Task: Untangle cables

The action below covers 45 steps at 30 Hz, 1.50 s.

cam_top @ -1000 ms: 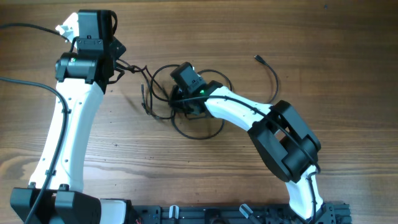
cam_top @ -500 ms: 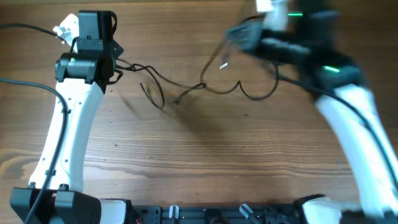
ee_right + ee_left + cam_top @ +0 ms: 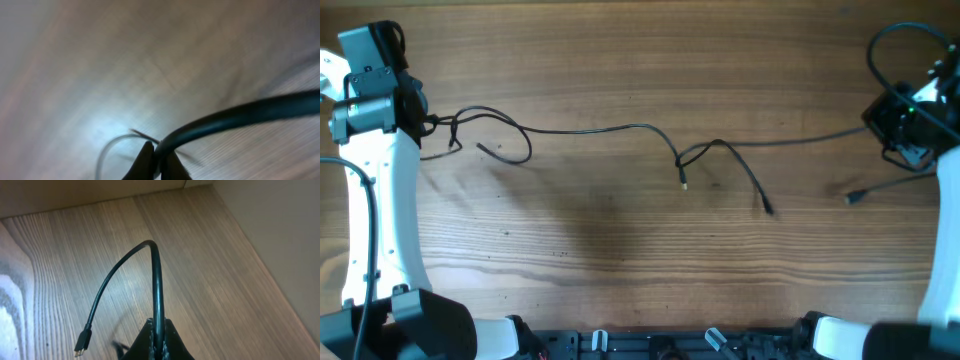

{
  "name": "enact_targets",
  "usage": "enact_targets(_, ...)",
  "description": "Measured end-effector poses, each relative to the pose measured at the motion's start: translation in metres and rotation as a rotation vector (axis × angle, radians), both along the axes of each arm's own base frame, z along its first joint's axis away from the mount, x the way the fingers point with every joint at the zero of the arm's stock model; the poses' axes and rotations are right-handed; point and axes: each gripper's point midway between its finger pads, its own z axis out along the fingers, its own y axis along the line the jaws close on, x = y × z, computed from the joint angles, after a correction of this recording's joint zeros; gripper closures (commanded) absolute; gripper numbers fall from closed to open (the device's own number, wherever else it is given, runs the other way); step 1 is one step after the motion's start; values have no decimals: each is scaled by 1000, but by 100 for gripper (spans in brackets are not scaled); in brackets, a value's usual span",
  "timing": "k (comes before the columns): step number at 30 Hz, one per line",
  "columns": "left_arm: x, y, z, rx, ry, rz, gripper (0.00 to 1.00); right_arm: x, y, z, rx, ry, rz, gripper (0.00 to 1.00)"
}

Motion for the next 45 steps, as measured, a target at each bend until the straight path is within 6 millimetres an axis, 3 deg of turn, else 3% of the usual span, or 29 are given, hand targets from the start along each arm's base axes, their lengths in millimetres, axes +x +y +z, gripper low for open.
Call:
enact_targets(3,4,13,-8,3,-1,29,96,9,-2,-45,21,139,64,96)
enact_targets(6,14,13,-23,-64,-7,-6,96,34,30,-49,121,43,302,96)
enact_targets(8,30,-11,-33,-173,-23,-137,96,50,72,-37,183,-72,508,95)
enact_targets(10,52,-62,-40,-302,-31,-373,96,56,124,-29,205,-132,683,96)
enact_targets(13,53,-125,-51,-399,39,-588,96,69,170,-42,147,-116,745,95)
enact_targets(15,47,-147,-57,-419,89,-659,96,87,184,-69,115,-84,721,50)
enact_targets(17,45,-149,-59,-422,106,-669,96,105,193,-86,143,-98,701,39)
enact_targets(19,44,-149,-59,-420,108,-671,96,108,203,-86,196,-118,703,36)
enact_targets(22,44,-149,-59,-421,109,-671,96,95,223,-85,242,-87,729,39)
enact_targets(29,44,-149,-59,-420,108,-671,96,28,326,-108,212,83,794,47)
enact_targets(31,44,-149,-59,-420,108,-671,96,23,347,-127,210,119,763,52)
enact_targets(34,44,-149,-59,-421,109,-671,96,12,362,-188,197,254,712,55)
enact_targets(36,43,-150,-60,-429,113,-674,96,10,366,-207,194,277,699,55)
enact_targets(40,36,-166,-68,-491,145,-707,96,32,380,-203,223,173,695,66)
enact_targets(42,33,-177,-81,-527,193,-721,96,38,384,-201,235,146,688,70)
enact_targets(45,33,-197,-113,-592,280,-730,96,35,384,-217,234,178,674,80)
